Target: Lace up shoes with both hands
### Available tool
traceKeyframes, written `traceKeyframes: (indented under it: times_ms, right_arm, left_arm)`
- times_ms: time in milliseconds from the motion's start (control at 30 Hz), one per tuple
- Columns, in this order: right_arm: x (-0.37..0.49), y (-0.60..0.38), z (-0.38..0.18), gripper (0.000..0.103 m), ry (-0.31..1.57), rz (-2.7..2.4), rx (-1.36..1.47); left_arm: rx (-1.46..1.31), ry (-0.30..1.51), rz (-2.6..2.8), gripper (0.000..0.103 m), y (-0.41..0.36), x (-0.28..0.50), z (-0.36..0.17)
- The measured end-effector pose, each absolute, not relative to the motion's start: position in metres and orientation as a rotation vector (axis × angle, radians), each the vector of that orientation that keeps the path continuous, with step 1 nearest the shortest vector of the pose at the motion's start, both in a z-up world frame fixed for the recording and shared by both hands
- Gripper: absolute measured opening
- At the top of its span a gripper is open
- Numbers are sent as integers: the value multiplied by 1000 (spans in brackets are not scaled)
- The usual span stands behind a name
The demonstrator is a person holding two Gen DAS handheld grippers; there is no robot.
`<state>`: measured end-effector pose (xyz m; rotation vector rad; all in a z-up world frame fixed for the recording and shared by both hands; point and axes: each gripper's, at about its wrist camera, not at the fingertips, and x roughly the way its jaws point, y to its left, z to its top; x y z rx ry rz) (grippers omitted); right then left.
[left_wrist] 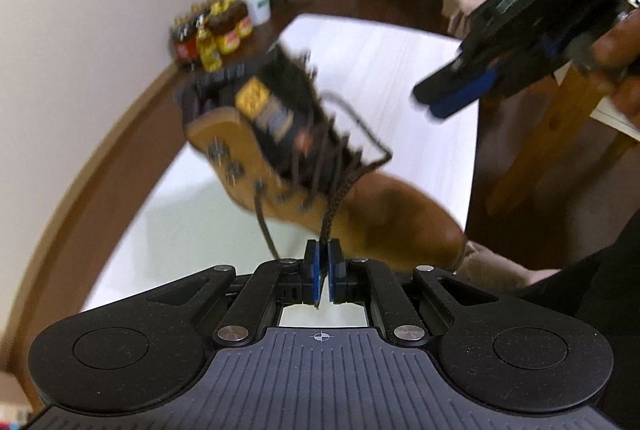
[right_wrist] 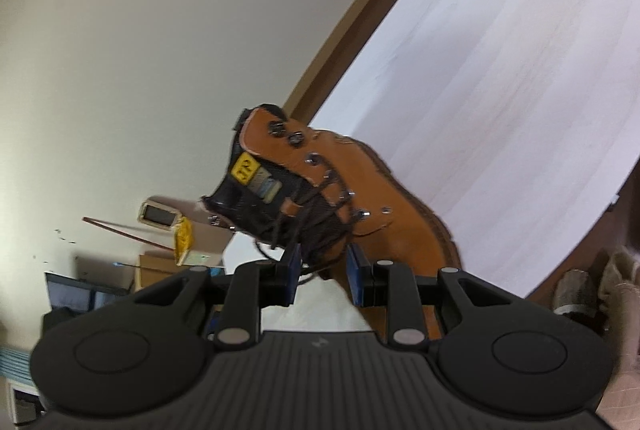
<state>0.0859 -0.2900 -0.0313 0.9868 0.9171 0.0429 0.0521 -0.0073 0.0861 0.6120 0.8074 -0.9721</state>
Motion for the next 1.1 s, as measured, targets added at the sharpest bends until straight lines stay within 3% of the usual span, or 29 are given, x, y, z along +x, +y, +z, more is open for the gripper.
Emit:
traceKeyframes:
  times_ms: [267, 567, 900, 1100]
  right_arm:
    - [91, -283, -7, 29, 844, 228, 973]
    - [106, -265, 9, 29, 896, 384, 733]
    - [148, -213, 39, 29, 902, 692, 204]
    - [168, -208, 33, 29, 958, 782, 120]
  left_arm:
    - [736, 694, -1024, 4, -25, 53, 100]
    - [858, 653, -1100, 4, -22, 56, 100]
    - [975, 571, -1189, 4, -19, 49, 94]
    - [954, 547, -1195, 4, -16, 50, 97]
